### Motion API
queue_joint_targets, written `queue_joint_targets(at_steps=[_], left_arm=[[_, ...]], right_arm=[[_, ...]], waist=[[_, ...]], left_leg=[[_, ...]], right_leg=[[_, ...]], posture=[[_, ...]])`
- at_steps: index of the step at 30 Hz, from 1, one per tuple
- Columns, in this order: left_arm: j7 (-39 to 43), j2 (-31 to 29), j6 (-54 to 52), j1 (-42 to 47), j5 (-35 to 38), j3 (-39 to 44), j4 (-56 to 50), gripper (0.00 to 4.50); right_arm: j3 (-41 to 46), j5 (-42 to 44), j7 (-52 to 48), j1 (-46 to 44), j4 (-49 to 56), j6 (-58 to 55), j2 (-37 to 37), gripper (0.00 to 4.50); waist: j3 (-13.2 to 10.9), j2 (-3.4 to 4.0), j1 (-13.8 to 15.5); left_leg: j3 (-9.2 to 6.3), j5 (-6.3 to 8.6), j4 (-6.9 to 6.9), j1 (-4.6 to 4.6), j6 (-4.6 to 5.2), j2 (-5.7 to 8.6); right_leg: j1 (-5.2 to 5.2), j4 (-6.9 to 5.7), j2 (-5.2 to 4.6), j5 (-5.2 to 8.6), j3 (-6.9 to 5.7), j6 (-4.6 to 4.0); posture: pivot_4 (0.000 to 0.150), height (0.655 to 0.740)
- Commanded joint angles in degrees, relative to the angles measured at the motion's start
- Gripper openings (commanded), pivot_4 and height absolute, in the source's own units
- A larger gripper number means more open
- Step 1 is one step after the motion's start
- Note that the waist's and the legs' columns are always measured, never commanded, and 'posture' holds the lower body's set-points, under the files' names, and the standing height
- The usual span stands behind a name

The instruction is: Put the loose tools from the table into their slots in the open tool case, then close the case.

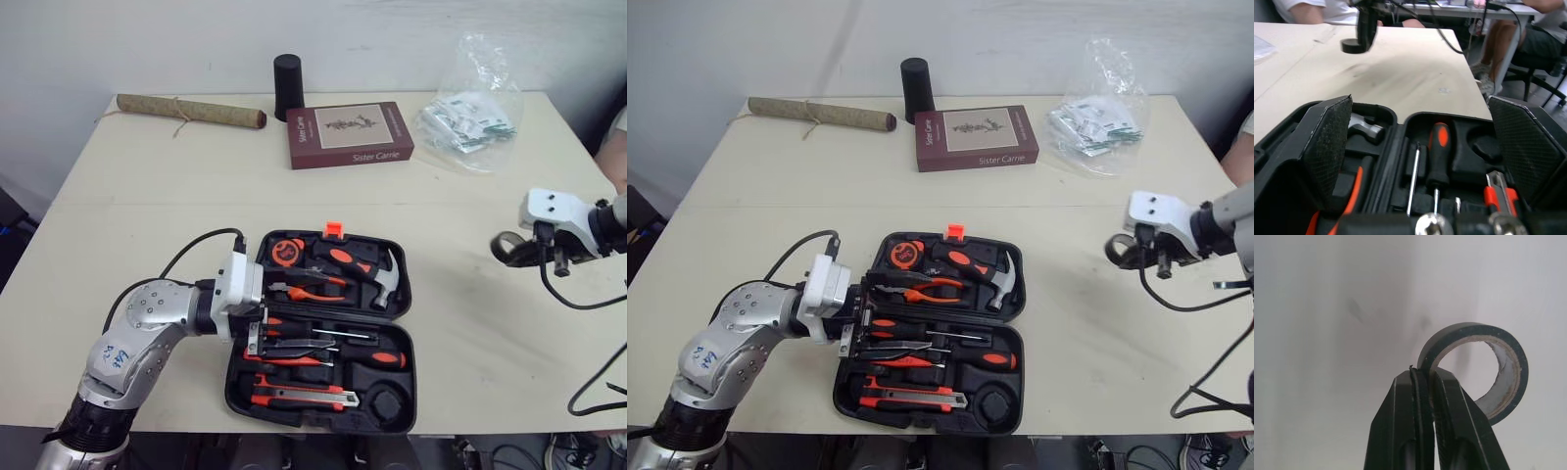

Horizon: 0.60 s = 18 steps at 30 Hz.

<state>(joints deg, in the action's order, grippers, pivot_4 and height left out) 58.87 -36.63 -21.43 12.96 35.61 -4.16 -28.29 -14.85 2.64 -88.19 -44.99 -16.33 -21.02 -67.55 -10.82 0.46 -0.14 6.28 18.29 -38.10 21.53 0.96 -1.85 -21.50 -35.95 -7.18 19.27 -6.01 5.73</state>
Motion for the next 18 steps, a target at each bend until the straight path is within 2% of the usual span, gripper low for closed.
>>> queue_joint_targets(at_steps=[1,4,8,18], left_arm=[[4.0,-3.1,1.0,-1.2,2.1,3.2,-1.9,4.5],[6.3,-5.6,1.8,-4.1,2.3,4.9,-3.2,4.5],[7.6,-8.0,3.1,-8.7,1.4,6.6,-5.1,4.5],[6.1,-9.4,4.9,-14.9,-0.1,8.5,-7.3,4.5]], right_arm=[[3.0,14.1,-4.3,5.1,25.1,-13.8,-1.7,0.04],[3.2,20.2,-3.4,11.2,40.9,-14.8,-1.6,0.04],[2.3,21.1,-2.5,17.3,49.9,-10.4,-2.2,0.04],[-6.2,11.5,-0.4,23.4,53.4,0.2,0.1,0.04]], waist=[[0.0,-0.02,0.0],[0.0,-0.04,0.0],[-0.1,-0.17,0.2],[-0.1,-0.31,-0.1]], left_leg=[[-0.08,0.01,-0.01,0.01,-0.01,-0.01],[-0.15,0.02,-0.03,0.04,-0.02,0.06],[-0.25,0.03,-0.04,0.16,0.02,0.17],[-0.24,0.02,-0.05,0.13,0.04,0.15]], right_leg=[[0.02,0.02,-0.02,0.01,0.02,-0.01],[0.06,0.03,-0.13,0.01,0.06,-0.01],[0.07,0.11,-0.25,0.0,0.07,0.01],[0.08,0.1,-0.21,0.0,0.07,0.01]], posture=[[0.15,0.74],[0.15,0.74],[0.15,0.74],[0.15,0.74]])
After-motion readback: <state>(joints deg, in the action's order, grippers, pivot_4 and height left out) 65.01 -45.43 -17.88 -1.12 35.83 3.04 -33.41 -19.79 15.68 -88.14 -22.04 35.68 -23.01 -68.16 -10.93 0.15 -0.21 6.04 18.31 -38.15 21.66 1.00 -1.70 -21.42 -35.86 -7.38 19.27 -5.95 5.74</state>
